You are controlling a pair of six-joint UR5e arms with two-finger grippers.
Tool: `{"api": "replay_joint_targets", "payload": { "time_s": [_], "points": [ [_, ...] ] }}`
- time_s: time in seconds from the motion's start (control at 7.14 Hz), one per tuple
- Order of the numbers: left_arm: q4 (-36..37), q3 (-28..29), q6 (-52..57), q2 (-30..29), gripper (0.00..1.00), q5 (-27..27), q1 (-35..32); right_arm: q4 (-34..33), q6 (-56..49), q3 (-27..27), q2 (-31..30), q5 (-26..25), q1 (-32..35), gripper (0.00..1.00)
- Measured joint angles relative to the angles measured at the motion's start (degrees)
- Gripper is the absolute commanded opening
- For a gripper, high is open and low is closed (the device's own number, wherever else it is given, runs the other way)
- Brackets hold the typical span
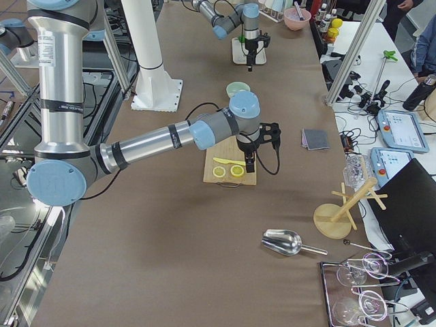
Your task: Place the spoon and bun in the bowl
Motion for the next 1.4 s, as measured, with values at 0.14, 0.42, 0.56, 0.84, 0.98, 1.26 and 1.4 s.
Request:
{"api": "replay_joint_targets", "payload": {
  "time_s": [0.14,0.42,0.56,0.84,0.98,1.26,1.4],
  "points": [
    [5.8,-5.1,7.2,4.7,0.97,-0.2,-4.0,-0.3,-4.9,-1.0,-1.1,0.1,1.7,1.00],
    [12.2,-11.6,23.3,14.8,0.97,-5.7,-16.1,-1.4,-12.1,-3.7,-1.2,0.3,3.8,1.00],
    [12.9,-12.6,32.6,19.8,0.98,-9.8,-23.0,-1.8,-13.8,-4.7,-0.8,0.3,4.1,1.00],
    [13.4,-13.3,50.2,28.3,0.98,-13.2,-34.1,-1.9,-14.7,-5.5,-0.5,0.2,4.3,1.00],
    [13.5,-13.5,55.2,31.8,0.98,-13.7,-37.2,-2.0,-14.8,-5.6,-0.4,0.2,4.3,1.00],
    [13.4,-13.3,58.3,36.0,0.98,-14.3,-39.4,-2.0,-14.9,-6.4,0.2,0.2,4.3,1.00],
    [13.3,-13.2,58.6,36.8,0.98,-14.3,-40.0,-1.9,-14.9,-7.2,0.4,0.2,4.3,1.00]
  ]
}}
